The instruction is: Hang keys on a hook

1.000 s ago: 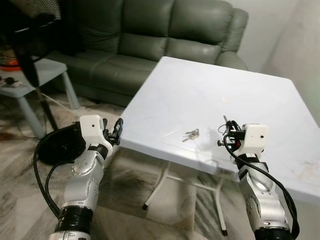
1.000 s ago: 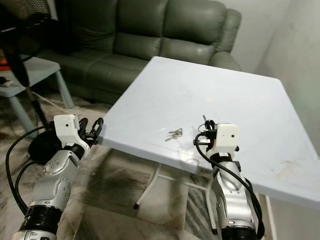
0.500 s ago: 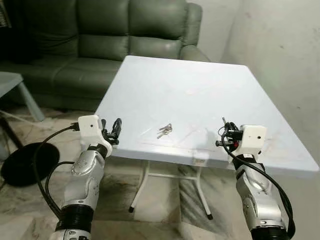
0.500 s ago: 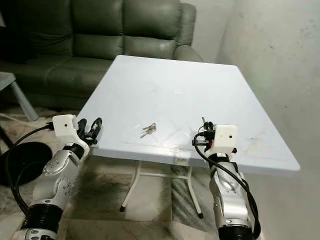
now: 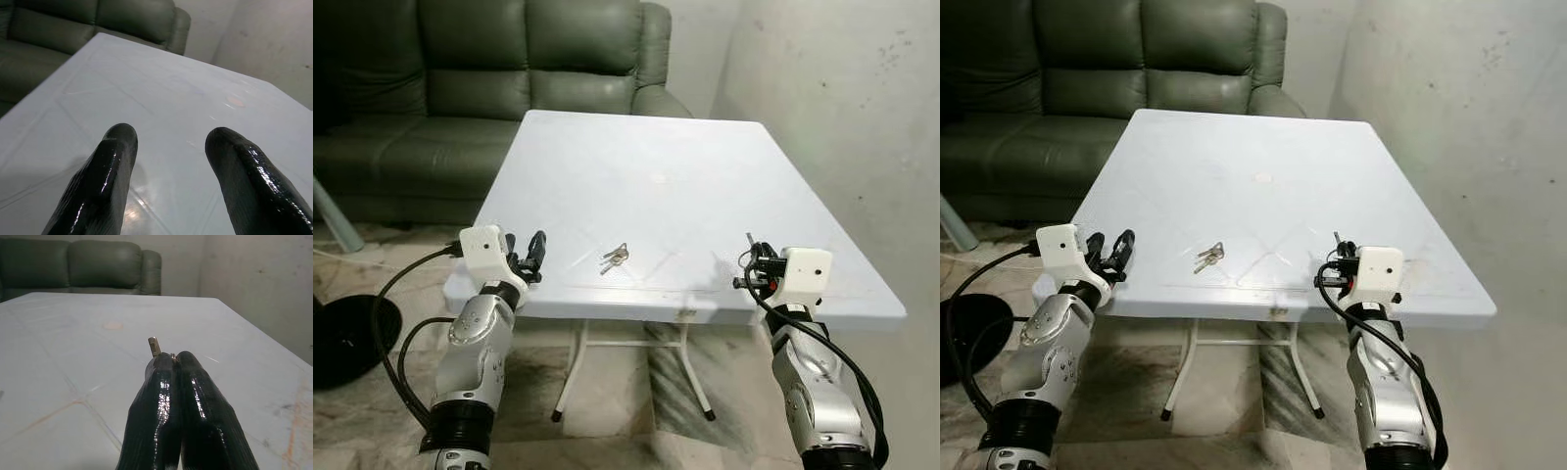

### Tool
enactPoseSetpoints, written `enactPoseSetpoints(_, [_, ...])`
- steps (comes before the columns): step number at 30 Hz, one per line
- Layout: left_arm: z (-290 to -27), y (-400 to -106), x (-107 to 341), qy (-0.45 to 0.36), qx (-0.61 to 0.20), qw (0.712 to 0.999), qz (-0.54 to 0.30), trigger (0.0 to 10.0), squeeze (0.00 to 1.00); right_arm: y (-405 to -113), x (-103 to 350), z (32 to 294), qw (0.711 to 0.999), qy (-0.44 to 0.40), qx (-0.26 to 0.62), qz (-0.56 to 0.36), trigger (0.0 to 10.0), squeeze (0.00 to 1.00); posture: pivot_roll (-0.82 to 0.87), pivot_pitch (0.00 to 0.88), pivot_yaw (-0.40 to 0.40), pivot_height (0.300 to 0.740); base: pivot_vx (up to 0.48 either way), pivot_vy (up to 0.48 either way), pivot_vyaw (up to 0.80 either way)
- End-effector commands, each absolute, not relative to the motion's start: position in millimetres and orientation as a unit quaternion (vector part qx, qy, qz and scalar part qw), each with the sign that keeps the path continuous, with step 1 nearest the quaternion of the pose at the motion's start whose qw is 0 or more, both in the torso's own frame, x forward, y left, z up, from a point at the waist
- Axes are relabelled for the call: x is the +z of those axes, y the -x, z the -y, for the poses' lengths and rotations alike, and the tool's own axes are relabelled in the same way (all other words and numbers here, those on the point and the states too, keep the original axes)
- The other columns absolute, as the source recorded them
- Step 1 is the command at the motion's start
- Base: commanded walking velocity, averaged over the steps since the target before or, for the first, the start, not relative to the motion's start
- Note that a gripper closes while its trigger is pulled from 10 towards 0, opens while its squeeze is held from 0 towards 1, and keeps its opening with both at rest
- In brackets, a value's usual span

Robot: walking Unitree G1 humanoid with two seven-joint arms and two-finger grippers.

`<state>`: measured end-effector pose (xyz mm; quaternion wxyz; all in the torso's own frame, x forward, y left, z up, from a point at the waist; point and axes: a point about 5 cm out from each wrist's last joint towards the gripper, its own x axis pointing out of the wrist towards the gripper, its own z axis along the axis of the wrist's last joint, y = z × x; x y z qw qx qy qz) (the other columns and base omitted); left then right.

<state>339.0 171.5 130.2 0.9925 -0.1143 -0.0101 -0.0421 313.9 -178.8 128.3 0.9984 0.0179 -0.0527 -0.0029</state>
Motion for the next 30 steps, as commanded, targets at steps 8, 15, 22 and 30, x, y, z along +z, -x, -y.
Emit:
enactPoseSetpoints(8, [-173.6, -336.4, 129.0, 0.11, -0.035, 0.993, 0.008, 10.0, 0.0, -310.1, 130.0, 177.2, 0.998, -0.015, 0.004, 0.057, 10.0, 0.0, 0.03, 0.0, -0.062, 0.74, 0.0, 0.18, -0.76])
enactPoseSetpoints(15, [-172.6, -336.2, 128.0, 0.111, -0.033, 0.993, 0.003, 10.0, 0.0, -309.8, 129.7, 177.0, 0.998, -0.014, 0.007, 0.055, 10.0, 0.0, 0.03, 0.0, -0.066, 0.74, 0.0, 0.0, -0.76])
enactPoseSetpoints(22, [-172.1, -335.0, 128.3, 0.115, -0.031, 0.993, 0.006, 10.0, 0.0, -310.6, 130.0, 176.6, 0.998, -0.013, 0.011, 0.054, 10.0, 0.0, 0.03, 0.0, -0.07, 0.74, 0.0, 0.0, -0.76])
enactPoseSetpoints(30, [-173.3, -334.2, 127.9, 0.111, -0.028, 0.993, 0.006, 10.0, 0.0, -311.3, 130.5, 174.4, 0.998, -0.013, 0.015, 0.054, 10.0, 0.0, 0.04, 0.0, -0.073, 0.74, 0.0, 0.0, -0.76])
